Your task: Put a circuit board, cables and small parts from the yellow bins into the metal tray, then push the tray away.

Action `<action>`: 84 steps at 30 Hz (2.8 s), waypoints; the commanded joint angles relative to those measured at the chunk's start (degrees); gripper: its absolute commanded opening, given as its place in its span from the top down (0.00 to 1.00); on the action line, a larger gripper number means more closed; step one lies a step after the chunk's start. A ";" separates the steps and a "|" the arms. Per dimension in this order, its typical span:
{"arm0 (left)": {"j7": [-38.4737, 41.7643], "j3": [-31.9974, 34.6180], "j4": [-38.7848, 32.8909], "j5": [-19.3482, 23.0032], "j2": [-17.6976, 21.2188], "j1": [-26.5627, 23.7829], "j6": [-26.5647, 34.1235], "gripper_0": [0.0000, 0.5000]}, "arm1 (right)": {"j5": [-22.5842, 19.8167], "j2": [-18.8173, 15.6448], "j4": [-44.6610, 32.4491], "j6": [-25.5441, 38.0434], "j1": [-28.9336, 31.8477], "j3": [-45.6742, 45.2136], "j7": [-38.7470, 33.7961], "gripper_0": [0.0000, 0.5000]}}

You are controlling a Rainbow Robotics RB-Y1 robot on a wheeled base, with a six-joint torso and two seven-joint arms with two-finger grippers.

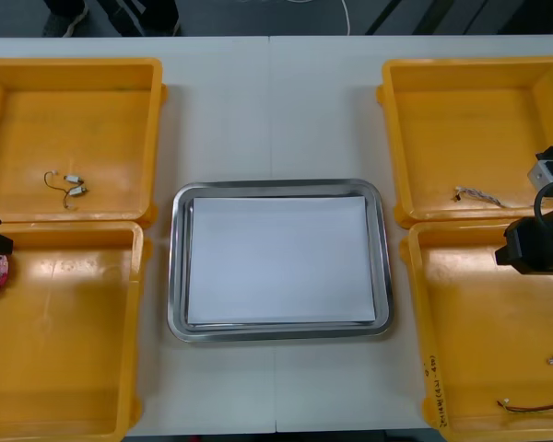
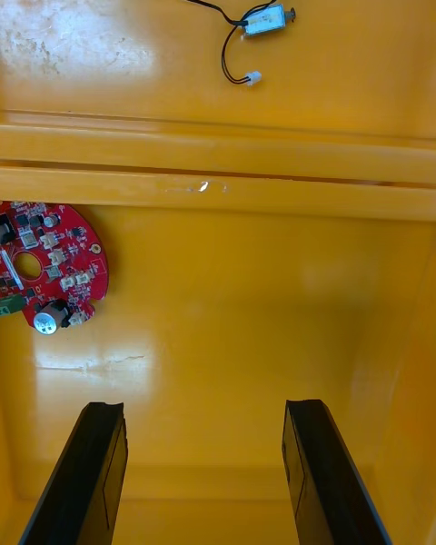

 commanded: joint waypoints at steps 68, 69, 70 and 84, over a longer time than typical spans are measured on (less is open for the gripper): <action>-1.50 1.68 -1.47 -0.48 2.41 1.32 0.39 0.00 | -0.44 -1.97 -1.76 0.27 0.65 -1.85 1.51 0.00; -1.50 1.68 -1.47 -0.48 2.41 1.32 0.39 0.00 | -0.44 -1.97 -1.76 0.27 0.65 -1.85 1.51 0.00; -1.50 1.68 -1.47 -0.48 2.41 1.32 0.39 0.00 | -0.44 -1.97 -1.76 0.27 0.65 -1.85 1.51 0.00; -1.50 1.68 -1.47 -0.48 2.41 1.32 0.39 0.00 | -0.44 -1.97 -1.76 0.27 0.65 -1.85 1.51 0.00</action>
